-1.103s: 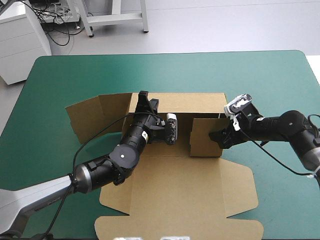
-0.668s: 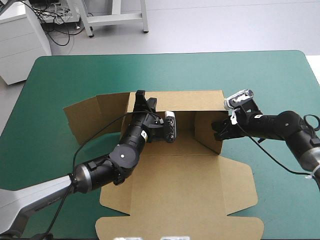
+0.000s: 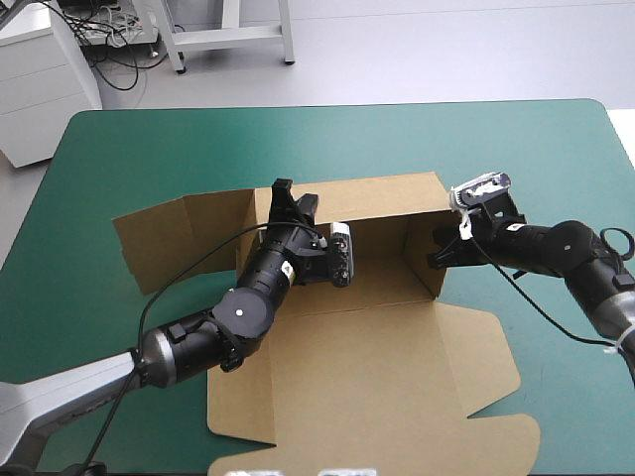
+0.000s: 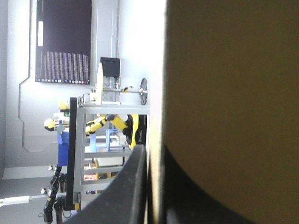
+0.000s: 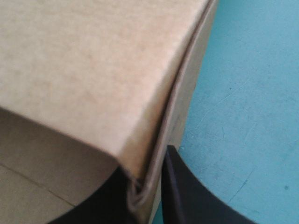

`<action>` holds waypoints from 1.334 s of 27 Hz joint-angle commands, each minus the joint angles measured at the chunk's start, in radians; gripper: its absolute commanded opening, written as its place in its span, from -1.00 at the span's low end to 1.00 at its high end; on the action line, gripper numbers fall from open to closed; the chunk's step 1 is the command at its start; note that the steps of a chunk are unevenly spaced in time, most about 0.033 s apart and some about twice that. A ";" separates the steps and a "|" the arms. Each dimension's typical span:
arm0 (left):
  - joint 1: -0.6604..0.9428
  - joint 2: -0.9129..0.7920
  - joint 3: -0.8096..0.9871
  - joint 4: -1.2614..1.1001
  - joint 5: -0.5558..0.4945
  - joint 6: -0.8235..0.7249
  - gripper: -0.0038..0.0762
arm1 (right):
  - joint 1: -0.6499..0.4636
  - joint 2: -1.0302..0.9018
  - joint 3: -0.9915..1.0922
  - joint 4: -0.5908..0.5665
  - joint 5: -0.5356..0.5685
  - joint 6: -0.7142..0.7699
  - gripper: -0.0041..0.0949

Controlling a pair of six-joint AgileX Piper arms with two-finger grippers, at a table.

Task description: Fold the box

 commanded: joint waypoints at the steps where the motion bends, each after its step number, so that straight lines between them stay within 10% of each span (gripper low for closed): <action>1: -0.033 -0.087 -0.037 0.073 -0.040 -0.029 -0.34 | 0.009 -0.026 -0.032 0.069 0.028 0.006 -0.95; 4: -0.068 -0.135 -0.037 -0.052 -0.083 -0.027 0.10 | 0.007 -0.026 -0.032 0.067 0.012 0.053 -0.95; 21: -0.334 -0.234 -0.210 -0.467 -0.072 -0.027 0.11 | 0.007 -0.016 -0.032 0.065 -0.041 0.057 -0.95; 36: 0.350 -0.207 -0.530 -1.044 0.039 0.313 0.09 | 0.007 -0.016 -0.032 0.060 -0.027 0.064 -0.95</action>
